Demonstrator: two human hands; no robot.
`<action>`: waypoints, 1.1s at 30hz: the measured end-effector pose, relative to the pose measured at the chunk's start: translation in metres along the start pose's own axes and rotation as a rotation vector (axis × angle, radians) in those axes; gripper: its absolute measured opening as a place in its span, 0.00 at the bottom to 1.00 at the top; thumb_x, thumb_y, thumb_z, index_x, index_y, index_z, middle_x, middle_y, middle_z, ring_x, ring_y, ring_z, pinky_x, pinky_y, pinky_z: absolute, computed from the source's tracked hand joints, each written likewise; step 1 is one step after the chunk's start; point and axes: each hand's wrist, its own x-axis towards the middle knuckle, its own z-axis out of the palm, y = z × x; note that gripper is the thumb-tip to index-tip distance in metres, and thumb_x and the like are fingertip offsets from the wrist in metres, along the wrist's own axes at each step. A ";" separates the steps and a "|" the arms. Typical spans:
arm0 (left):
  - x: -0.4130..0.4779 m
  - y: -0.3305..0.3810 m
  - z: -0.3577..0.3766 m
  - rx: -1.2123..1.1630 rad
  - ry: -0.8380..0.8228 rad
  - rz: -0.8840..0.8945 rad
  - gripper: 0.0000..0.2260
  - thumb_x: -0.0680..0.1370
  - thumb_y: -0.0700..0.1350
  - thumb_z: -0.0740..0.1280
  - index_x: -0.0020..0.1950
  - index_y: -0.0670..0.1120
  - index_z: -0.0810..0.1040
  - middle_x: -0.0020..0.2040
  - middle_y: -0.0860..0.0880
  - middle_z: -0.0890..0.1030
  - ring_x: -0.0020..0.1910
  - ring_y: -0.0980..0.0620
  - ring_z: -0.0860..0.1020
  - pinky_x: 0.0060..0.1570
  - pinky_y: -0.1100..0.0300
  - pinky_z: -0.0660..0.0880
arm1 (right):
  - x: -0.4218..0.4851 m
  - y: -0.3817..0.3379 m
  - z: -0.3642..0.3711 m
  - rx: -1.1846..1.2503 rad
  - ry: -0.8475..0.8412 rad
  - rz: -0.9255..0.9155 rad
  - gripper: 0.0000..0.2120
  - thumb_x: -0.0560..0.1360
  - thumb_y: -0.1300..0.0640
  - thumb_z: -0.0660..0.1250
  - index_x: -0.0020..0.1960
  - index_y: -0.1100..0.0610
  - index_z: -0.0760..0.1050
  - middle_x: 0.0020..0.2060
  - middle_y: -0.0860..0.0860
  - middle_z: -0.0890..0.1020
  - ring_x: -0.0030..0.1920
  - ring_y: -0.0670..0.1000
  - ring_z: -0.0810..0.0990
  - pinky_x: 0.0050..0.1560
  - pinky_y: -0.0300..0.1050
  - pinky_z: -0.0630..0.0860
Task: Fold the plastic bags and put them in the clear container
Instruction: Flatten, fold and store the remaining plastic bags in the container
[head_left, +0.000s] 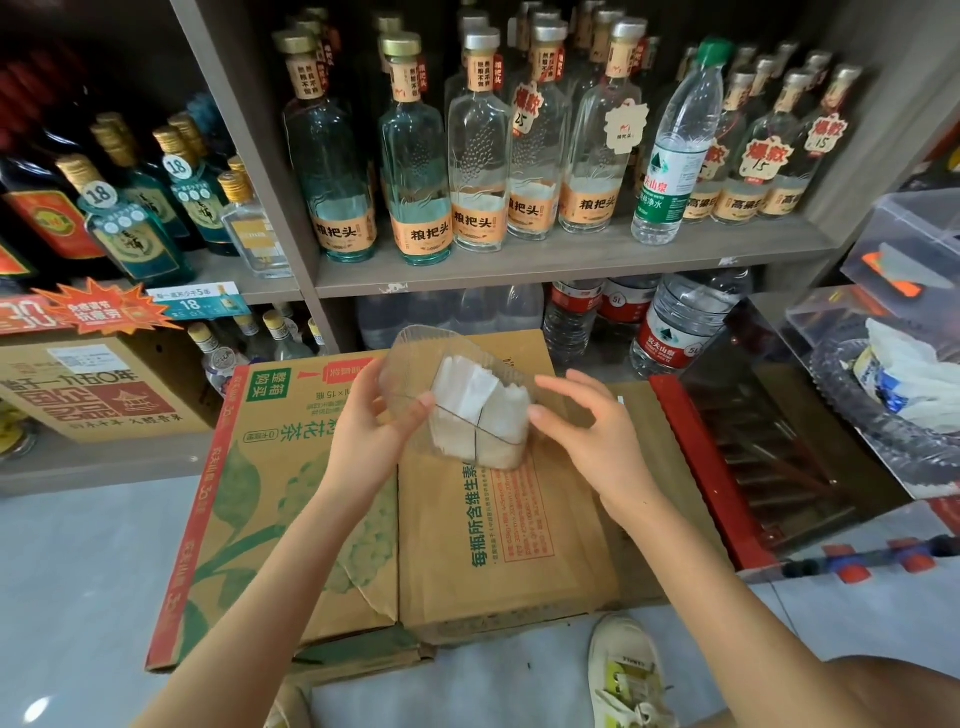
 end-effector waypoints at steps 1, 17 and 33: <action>0.004 0.001 0.001 0.003 0.000 -0.009 0.29 0.76 0.48 0.71 0.74 0.52 0.63 0.64 0.54 0.72 0.64 0.51 0.71 0.58 0.58 0.68 | -0.004 0.000 -0.002 0.027 0.024 -0.005 0.14 0.72 0.50 0.72 0.54 0.34 0.75 0.67 0.42 0.70 0.65 0.39 0.66 0.69 0.47 0.59; -0.098 -0.102 -0.096 0.898 0.088 0.109 0.37 0.74 0.69 0.46 0.76 0.48 0.65 0.75 0.43 0.65 0.76 0.42 0.58 0.74 0.45 0.50 | -0.193 0.088 0.055 0.158 -0.211 0.271 0.08 0.70 0.60 0.75 0.45 0.48 0.80 0.39 0.43 0.81 0.44 0.45 0.78 0.45 0.38 0.75; -0.144 -0.160 -0.055 1.050 0.176 0.605 0.21 0.80 0.57 0.58 0.69 0.49 0.75 0.70 0.41 0.72 0.71 0.39 0.67 0.70 0.45 0.59 | -0.260 0.316 0.114 -0.806 -0.572 0.604 0.36 0.67 0.42 0.72 0.72 0.46 0.64 0.66 0.53 0.72 0.62 0.57 0.74 0.60 0.46 0.71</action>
